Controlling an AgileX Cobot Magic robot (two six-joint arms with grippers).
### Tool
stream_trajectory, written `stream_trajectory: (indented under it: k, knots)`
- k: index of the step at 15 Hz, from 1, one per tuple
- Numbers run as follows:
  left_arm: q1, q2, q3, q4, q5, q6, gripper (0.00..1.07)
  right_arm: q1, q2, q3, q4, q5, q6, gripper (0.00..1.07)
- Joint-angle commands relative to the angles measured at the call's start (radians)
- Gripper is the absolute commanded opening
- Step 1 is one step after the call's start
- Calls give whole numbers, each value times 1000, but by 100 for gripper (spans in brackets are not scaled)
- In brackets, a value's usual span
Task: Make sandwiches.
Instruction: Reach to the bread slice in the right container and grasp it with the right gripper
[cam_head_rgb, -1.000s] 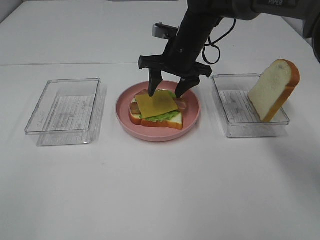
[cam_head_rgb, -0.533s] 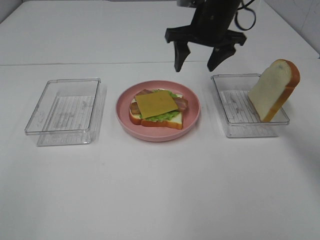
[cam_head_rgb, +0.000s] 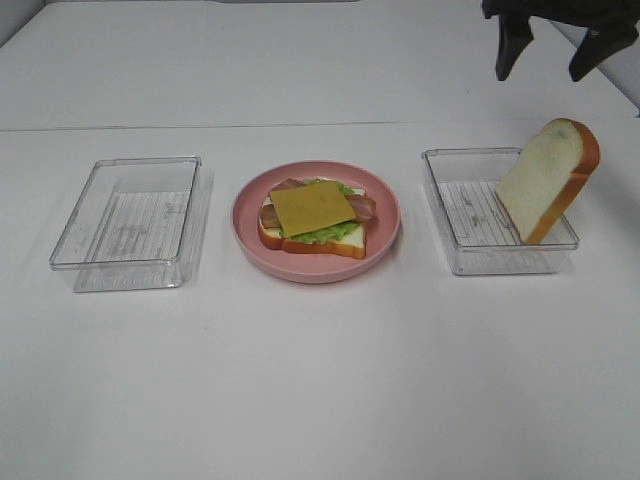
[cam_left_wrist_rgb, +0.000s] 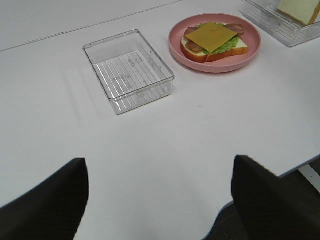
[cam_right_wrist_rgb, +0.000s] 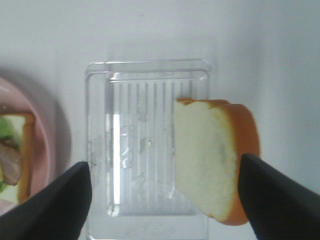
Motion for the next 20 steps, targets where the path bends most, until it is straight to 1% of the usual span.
stream_trajectory:
  k: [1, 3, 6, 10, 14, 15, 16, 17, 18, 20]
  knots:
    - [4, -24, 6, -8, -4, 1, 76, -92, -14, 30, -10, 80, -18, 76]
    - [4, -24, 6, -8, -4, 1, 76, -118, -14, 86, 3, 79, -45, 76]
    - [4, -24, 6, -8, -4, 1, 76, -117, -3, 144, 29, 17, -88, 76]
    - [4, -24, 6, -8, -4, 1, 76, -117, 39, 144, 1, 1, -88, 76]
    - [4, -24, 6, -8, -4, 1, 76, -117, 95, 144, 0, -35, -101, 76]
    - [4, -24, 6, -8, -4, 1, 76, -117, 95, 144, 5, -35, -117, 73]
    - [4, -24, 6, -8, -4, 1, 76, -117, 95, 144, 14, -35, -125, 66]
    - [4, -24, 6, -8, -4, 1, 76, -117, 95, 144, 21, -35, -125, 54]
    - [4, -24, 6, -8, -4, 1, 76, -117, 95, 144, 25, -35, -125, 48]
    - [4, -24, 6, -8, -4, 1, 76, -117, 95, 144, 31, -29, -125, 27]
